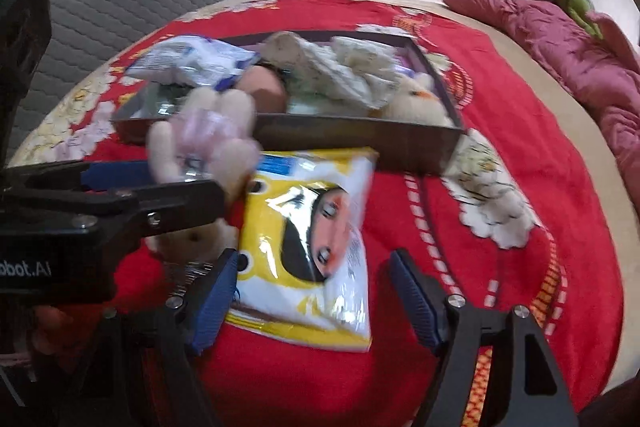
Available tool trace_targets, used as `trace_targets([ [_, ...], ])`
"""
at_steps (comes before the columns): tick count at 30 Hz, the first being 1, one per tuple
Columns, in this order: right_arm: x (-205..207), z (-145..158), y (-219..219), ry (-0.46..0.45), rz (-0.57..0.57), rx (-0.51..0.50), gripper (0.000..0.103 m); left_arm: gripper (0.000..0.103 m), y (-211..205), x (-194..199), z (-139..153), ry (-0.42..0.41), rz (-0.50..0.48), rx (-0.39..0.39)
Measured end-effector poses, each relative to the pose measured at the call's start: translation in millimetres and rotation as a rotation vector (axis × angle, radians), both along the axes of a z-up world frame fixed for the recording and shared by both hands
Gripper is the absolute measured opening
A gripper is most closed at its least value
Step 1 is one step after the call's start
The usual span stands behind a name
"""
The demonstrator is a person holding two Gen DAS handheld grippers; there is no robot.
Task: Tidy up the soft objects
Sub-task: 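Grasp the plush bunny with the left tool while the right tool grasps the yellow cartoon pack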
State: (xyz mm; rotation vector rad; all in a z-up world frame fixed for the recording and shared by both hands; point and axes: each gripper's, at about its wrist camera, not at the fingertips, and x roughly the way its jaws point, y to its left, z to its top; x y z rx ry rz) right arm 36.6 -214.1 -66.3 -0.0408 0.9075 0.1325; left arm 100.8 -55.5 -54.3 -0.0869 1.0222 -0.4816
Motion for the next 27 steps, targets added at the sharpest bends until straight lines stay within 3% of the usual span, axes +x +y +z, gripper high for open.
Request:
trace_targets([
  [5,10,-5,-4,-0.011,-0.003,-0.028,0.076,0.079,-9,12,-11,0.019,0.009,0.015],
  [11,22,-10,12,-0.057,0.067,-0.100,0.061,0.078,-16,19,-15,0.012,0.001,0.021],
  [12,23,-9,13,-0.056,0.072,-0.102,0.059,0.075,-15,20,-15,0.012,0.006,0.017],
  [14,25,-9,12,-0.047,0.086,-0.089,0.057,0.056,-14,24,-15,0.004,0.020,0.020],
  [17,26,-7,6,-0.039,0.093,-0.069,0.050,0.040,-7,31,-14,0.014,0.049,-0.015],
  [20,25,-4,0,-0.029,0.093,-0.026,0.047,0.031,0,36,-15,0.030,0.064,-0.064],
  [23,24,0,-12,-0.011,0.073,0.067,0.047,0.029,3,36,-12,0.025,0.064,-0.100],
  [27,19,5,-17,-0.011,0.071,0.085,0.046,0.029,1,32,0,0.004,0.046,-0.128],
])
